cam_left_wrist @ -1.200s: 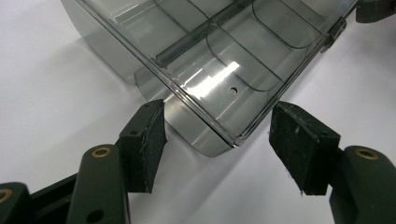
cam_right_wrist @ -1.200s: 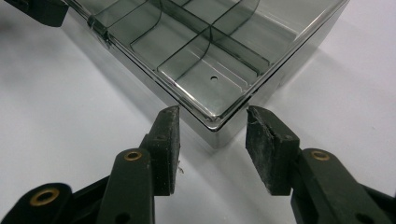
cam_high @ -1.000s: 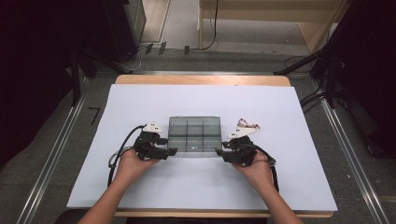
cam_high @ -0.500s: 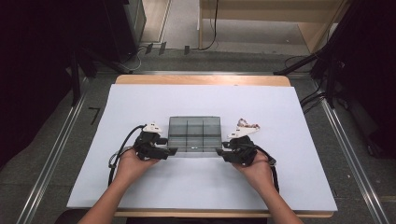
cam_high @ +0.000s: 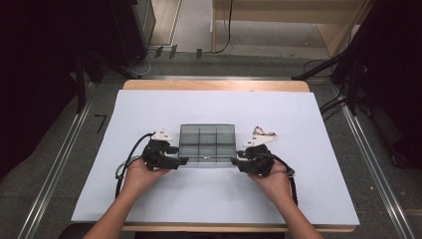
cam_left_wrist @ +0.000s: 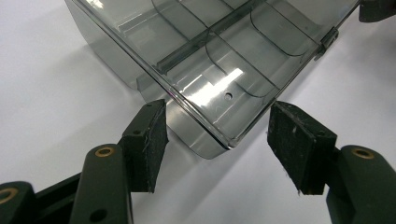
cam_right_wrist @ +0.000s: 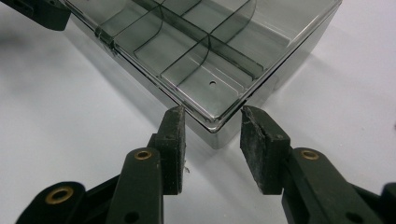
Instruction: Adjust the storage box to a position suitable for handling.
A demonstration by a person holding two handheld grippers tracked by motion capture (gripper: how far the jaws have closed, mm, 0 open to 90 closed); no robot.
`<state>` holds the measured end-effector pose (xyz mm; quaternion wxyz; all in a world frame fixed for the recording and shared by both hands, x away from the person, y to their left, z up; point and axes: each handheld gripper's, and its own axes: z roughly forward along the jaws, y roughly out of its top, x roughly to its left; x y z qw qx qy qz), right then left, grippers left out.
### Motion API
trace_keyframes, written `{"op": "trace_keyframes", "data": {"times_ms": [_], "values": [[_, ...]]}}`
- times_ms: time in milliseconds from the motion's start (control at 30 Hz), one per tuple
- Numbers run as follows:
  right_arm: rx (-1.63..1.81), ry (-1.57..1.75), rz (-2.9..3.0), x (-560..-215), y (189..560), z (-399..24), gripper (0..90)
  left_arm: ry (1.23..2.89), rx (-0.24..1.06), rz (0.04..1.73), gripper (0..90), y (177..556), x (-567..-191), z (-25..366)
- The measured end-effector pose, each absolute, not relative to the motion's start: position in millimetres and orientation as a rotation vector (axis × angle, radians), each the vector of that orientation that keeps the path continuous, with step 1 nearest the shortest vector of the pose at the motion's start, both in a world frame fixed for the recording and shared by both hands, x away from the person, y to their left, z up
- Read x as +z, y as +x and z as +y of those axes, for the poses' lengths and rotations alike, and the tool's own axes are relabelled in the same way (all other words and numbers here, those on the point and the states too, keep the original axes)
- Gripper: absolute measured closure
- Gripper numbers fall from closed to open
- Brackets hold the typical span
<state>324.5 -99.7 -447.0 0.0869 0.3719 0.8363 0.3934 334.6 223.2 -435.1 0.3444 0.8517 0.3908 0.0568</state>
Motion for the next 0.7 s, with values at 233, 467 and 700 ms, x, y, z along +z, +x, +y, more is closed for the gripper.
{"op": "trace_keyframes", "data": {"times_ms": [233,467,700], "values": [[1.209,1.098,2.478,-444.5,323.7,-100.6,63.3,2.195,0.147,1.011,39.5,335.0,-432.8,224.8],[1.203,1.086,2.477,-442.8,323.1,-99.5,62.9,2.198,0.146,1.006,39.7,335.4,-432.3,225.2],[1.220,1.074,2.453,-438.9,322.5,-101.2,63.0,2.178,0.154,0.991,40.1,335.0,-428.5,226.3]]}}
